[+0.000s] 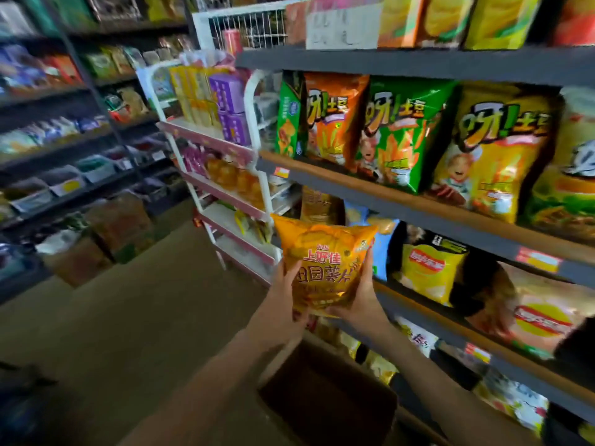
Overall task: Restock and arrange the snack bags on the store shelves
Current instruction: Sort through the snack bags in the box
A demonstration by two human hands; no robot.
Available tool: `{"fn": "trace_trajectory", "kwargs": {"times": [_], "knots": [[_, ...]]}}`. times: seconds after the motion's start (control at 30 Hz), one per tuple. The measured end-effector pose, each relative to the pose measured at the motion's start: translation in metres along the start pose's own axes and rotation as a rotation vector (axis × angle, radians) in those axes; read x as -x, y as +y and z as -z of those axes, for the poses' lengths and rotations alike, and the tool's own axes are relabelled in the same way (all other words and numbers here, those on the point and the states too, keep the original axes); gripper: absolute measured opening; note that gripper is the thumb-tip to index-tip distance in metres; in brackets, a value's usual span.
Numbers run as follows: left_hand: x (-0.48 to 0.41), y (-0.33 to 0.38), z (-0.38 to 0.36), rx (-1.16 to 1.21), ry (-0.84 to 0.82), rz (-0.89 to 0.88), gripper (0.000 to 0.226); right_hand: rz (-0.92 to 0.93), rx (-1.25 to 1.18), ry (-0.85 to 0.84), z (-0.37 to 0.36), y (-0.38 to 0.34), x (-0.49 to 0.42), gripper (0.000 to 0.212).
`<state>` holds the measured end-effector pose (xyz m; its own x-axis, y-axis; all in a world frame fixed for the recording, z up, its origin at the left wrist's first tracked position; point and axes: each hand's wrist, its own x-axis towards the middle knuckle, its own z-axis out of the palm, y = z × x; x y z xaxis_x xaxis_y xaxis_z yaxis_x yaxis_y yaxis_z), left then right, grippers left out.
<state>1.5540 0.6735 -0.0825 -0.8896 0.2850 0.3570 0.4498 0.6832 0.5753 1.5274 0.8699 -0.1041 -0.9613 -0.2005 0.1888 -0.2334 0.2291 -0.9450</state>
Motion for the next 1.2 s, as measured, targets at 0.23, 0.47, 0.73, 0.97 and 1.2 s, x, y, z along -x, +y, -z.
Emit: {"fn": "trace_trajectory", "kwargs": {"times": [0.23, 0.47, 0.73, 0.97, 1.2], "knots": [[-0.091, -0.109, 0.006, -0.098, -0.033, 0.062, 0.071, -0.024, 0.014, 0.132, -0.046, 0.028, -0.109, 0.115], [-0.164, -0.209, -0.019, -0.268, -0.192, -0.099, 0.056, -0.099, 0.135, 0.362, -0.073, 0.069, -0.184, 0.066], [-0.213, -0.271, -0.044, -0.271, -0.499, -0.2, 0.07, -0.184, 0.273, 0.49, -0.079, 0.129, -0.226, 0.084], [-0.232, -0.271, -0.065, 0.125, -0.351, -0.321, 0.087, -0.265, 0.186, 0.549, -0.084, 0.136, -0.236, 0.117], [-0.244, -0.278, -0.082, 0.171, -0.197, -0.372, 0.092, -0.258, 0.205, 0.651, -0.091, 0.134, -0.235, 0.121]]}}
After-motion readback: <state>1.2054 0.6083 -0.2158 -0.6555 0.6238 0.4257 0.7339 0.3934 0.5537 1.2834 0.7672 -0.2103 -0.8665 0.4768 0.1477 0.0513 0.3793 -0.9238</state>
